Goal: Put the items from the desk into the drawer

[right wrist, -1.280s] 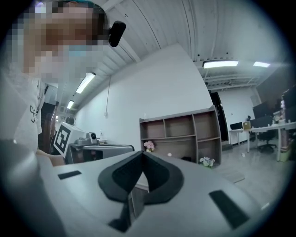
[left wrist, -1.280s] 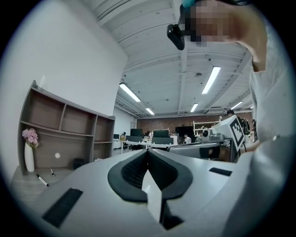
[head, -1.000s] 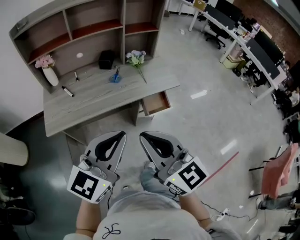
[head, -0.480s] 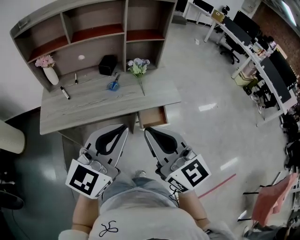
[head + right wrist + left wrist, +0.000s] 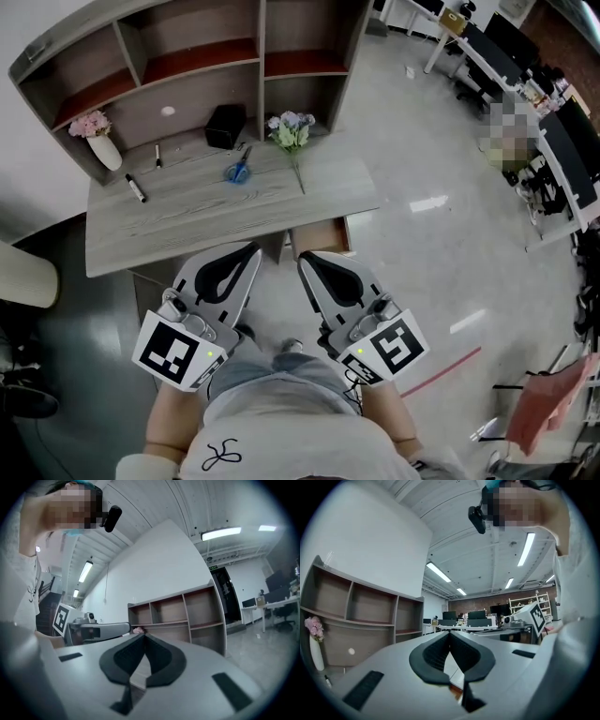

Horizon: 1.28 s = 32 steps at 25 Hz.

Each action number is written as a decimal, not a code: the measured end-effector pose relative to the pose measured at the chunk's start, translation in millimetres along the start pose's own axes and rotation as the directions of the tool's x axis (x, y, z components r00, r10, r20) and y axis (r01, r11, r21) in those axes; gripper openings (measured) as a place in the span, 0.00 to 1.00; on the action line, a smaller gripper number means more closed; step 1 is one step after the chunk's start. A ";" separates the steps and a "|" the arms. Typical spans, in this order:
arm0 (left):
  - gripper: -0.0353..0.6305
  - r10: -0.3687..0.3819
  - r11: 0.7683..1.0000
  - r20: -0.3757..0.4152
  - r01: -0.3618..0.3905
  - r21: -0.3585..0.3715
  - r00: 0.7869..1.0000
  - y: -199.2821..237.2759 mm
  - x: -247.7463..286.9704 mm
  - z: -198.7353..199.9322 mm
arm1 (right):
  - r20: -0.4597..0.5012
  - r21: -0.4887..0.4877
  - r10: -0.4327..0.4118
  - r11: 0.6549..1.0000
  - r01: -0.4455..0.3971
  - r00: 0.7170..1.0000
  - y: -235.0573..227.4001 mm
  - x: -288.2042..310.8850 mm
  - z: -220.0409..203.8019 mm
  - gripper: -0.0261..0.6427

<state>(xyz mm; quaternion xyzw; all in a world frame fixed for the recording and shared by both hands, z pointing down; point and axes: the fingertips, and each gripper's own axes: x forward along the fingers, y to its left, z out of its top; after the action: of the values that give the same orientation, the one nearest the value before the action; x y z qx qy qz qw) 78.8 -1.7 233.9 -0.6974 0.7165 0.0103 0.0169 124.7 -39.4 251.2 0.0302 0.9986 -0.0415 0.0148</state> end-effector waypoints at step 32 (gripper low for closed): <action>0.07 -0.240 0.969 -0.052 0.237 -0.065 0.969 270.7 16.6 -16.2 | -0.177 0.064 -0.318 0.940 0.334 0.931 -59.2 260.7 -62.6 0.06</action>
<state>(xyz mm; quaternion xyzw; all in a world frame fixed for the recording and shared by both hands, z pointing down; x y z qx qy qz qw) -192.4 -11.6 247.1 -0.7786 0.6271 0.0086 -0.0237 -140.7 -77.7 310.0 -0.1321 0.9845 -0.0871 -0.0760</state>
